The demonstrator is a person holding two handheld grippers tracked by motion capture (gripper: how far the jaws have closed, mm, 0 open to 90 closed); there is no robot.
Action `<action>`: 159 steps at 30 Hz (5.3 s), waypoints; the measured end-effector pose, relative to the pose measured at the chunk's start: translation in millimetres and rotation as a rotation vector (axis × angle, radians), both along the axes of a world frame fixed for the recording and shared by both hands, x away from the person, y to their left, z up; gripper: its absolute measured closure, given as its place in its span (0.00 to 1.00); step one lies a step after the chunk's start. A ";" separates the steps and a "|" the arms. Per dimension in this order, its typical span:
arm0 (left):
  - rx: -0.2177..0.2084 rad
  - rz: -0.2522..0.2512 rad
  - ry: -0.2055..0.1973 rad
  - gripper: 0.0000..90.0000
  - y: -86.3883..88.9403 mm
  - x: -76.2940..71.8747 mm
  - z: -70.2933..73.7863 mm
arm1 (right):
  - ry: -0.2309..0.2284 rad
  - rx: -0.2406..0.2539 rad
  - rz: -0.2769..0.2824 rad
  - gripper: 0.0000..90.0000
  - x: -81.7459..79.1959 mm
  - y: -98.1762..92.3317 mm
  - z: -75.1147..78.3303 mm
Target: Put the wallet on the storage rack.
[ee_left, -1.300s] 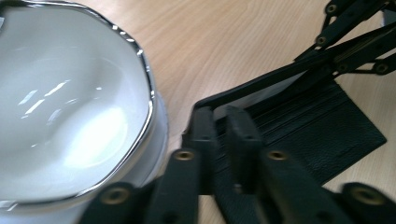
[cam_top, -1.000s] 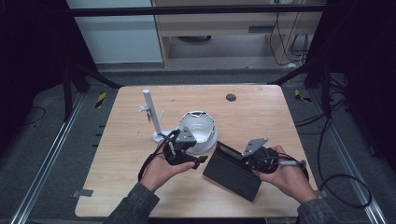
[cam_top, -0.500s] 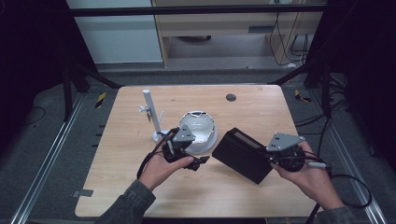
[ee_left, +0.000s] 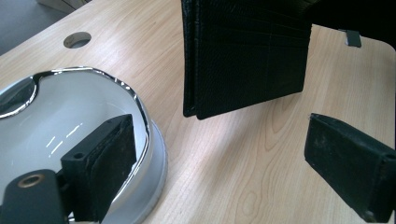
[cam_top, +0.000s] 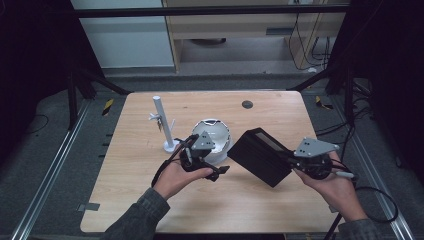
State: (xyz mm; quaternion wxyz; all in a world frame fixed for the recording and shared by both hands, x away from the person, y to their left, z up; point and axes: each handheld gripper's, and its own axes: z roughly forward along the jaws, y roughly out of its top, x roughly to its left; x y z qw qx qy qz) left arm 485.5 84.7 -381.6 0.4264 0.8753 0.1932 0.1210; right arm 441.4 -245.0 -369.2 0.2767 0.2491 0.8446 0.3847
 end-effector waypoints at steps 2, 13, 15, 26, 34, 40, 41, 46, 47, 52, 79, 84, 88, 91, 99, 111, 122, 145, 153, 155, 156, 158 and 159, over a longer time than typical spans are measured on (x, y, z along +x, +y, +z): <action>-0.002 -0.003 -0.003 0.09 -0.3 0.8 1.2 | -0.007 0.010 0.000 0.94 -0.4 2.0 0.3; -0.049 -0.001 0.005 0.10 -0.9 8.6 13.6 | -0.031 0.045 0.039 0.94 -4.3 16.9 5.6; -0.044 -0.004 0.001 0.10 -0.8 9.0 14.1 | -0.031 0.051 0.045 0.94 -4.7 19.4 6.0; -0.050 -0.004 0.004 0.10 -3.5 12.1 13.8 | -0.032 0.060 0.070 0.94 -4.0 29.1 5.9; -0.044 -0.003 0.022 0.11 -5.9 17.7 8.8 | -0.033 0.072 0.077 0.94 -4.6 28.8 7.1; -0.037 -0.013 0.039 0.12 -9.2 21.0 5.8 | -0.037 0.076 0.078 0.94 -5.0 27.4 8.1; -0.037 -0.013 0.039 0.12 -9.2 21.0 5.8 | -0.037 0.076 0.078 0.94 -5.0 27.4 8.1; -0.054 -0.026 0.076 0.18 -12.8 23.7 3.3 | -0.039 0.092 0.083 0.94 -5.4 27.2 7.8; -0.054 -0.026 0.076 0.21 -12.8 23.7 3.3 | -0.039 0.092 0.083 0.94 -5.4 27.2 7.8; -0.038 -0.057 0.098 0.31 -18.0 26.7 1.1 | -0.041 0.107 0.090 0.94 -5.3 28.6 7.2; 0.118 0.013 0.108 0.89 -18.6 18.6 60.8 | 0.071 0.246 0.028 0.30 -11.5 28.3 -76.9; 0.139 0.024 0.095 0.89 -14.3 20.2 68.9 | 0.084 0.241 -0.074 0.19 -3.2 22.6 -92.3; 0.119 0.042 0.097 0.89 -5.8 21.3 78.3 | 0.164 0.217 -0.255 0.13 11.8 18.0 -114.8; 0.117 0.054 0.090 0.89 -2.0 21.3 83.3 | 0.217 0.170 -0.335 0.13 17.8 16.2 -127.8; 0.103 0.089 0.083 0.89 8.0 23.7 97.2 | 0.298 0.191 -0.462 0.11 31.2 3.8 -140.2; 0.075 0.155 0.077 0.89 24.8 33.8 116.4 | 0.272 0.144 -0.483 0.05 34.3 9.3 -143.4; 0.064 0.196 0.066 0.89 32.8 42.6 129.4 | 0.278 0.142 -0.500 0.02 35.3 9.7 -143.7; 0.092 0.248 0.067 0.89 46.4 59.8 124.9 | 0.279 0.146 -0.516 0.02 32.4 8.7 -143.7; 0.091 0.252 0.083 0.89 49.3 63.1 116.2 | 0.280 0.146 -0.518 0.02 32.0 8.6 -143.7; 0.071 0.253 0.087 0.89 49.6 65.3 116.5 | 0.280 0.146 -0.517 0.02 31.9 8.5 -143.6; 0.071 0.253 0.087 0.89 49.6 65.3 116.5 | 0.279 0.146 -0.515 0.02 31.9 8.5 -143.7; 0.071 0.250 0.089 0.89 48.8 65.9 117.2 | 0.279 0.145 -0.515 0.02 31.8 8.4 -143.7; 0.070 0.246 0.087 0.89 47.7 64.9 117.3 | 0.275 0.144 -0.513 0.02 31.7 8.0 -143.8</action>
